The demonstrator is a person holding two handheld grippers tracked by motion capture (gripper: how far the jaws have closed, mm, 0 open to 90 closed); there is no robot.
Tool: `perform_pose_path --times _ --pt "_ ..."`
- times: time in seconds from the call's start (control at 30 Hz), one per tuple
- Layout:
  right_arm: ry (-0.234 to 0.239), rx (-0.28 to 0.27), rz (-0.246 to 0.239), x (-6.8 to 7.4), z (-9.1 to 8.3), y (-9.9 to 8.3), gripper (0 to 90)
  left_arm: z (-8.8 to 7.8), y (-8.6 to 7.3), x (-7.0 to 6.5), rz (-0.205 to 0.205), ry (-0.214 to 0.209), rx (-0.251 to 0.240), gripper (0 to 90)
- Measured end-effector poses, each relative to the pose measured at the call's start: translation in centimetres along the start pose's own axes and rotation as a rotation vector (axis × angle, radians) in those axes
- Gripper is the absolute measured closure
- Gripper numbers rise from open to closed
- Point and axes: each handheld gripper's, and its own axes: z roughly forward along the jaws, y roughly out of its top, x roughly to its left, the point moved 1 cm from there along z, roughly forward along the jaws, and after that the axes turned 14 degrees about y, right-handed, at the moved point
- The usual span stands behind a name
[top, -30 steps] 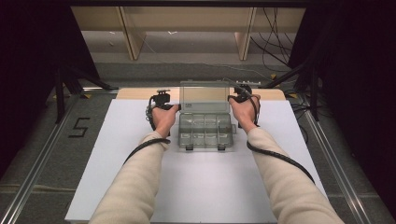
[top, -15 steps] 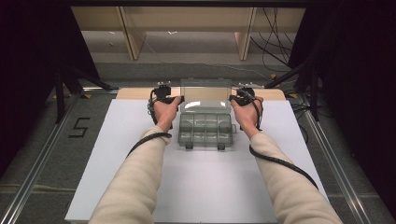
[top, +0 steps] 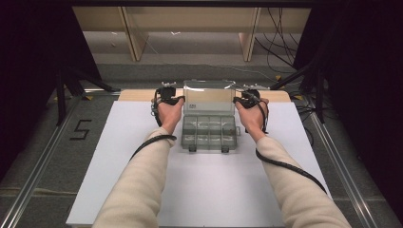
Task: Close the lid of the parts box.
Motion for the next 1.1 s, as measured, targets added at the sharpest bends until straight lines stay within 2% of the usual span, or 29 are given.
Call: perform_pose_path --times 0.03,0.07,0.13,0.27,0.37,0.4,0.47,0.53,0.57,0.6,0.67,0.73,0.93,1.03,1.1 --pt "0.006 0.01 0.014 0.1 -0.1 0.1 85.6 -0.1 0.0 0.0 0.003 0.005 0.003 88.6" --pt "0.008 0.003 -0.011 0.0 0.0 0.2 83.8 -0.2 -0.1 -0.1 0.009 0.003 -0.002 88.5" --pt "0.011 -0.009 -0.004 0.1 0.0 0.6 79.5 -0.3 -0.1 -0.2 0.017 0.002 -0.012 88.5" --pt "-0.012 -0.019 -0.035 -0.1 0.1 1.7 76.0 -0.6 -0.1 -0.2 0.03 -0.005 -0.021 88.6" --pt "-0.014 0.011 -0.042 -0.3 0.3 2.1 85.4 -0.6 0.0 -0.2 0.044 -0.012 -0.02 88.3" --pt "-0.018 0.024 -0.054 -0.4 0.4 2.1 85.9 -0.6 0.0 -0.2 0.051 -0.016 -0.022 88.2" --pt "-0.025 0.029 -0.033 -0.3 0.4 2.1 86.5 -0.5 -0.1 -0.3 0.047 -0.014 -0.02 87.9" --pt "-0.027 0.015 -0.047 -0.3 0.3 2.0 86.7 -0.3 -0.1 -0.2 0.056 -0.019 -0.014 87.3" --pt "-0.028 0.008 -0.034 -0.2 0.2 1.8 87.0 -0.2 0.0 -0.1 0.05 -0.024 -0.025 86.4" --pt "-0.017 -0.001 -0.028 -0.2 0.2 1.8 87.1 -0.2 0.1 -0.2 0.037 -0.027 -0.034 83.5" --pt "-0.017 -0.011 -0.038 0.0 0.0 1.7 87.3 -0.2 0.5 -0.1 0.038 -0.028 -0.027 77.2" --pt "-0.012 -0.024 -0.049 0.2 -0.2 1.6 87.3 -0.2 1.0 -0.2 0.042 -0.024 -0.034 76.6" --pt "-0.006 -0.027 -0.063 0.5 -0.9 1.5 87.1 -0.2 2.1 -0.6 0.03 -0.021 -0.041 79.5" --pt "0.0 -0.026 -0.057 0.4 -1.1 1.3 86.9 -0.4 2.3 -0.7 0.039 0.0 -0.046 86.7" --pt "0.002 -0.029 -0.057 0.3 -1.2 1.2 86.8 -0.6 2.3 -0.8 0.048 0.007 -0.049 87.4"
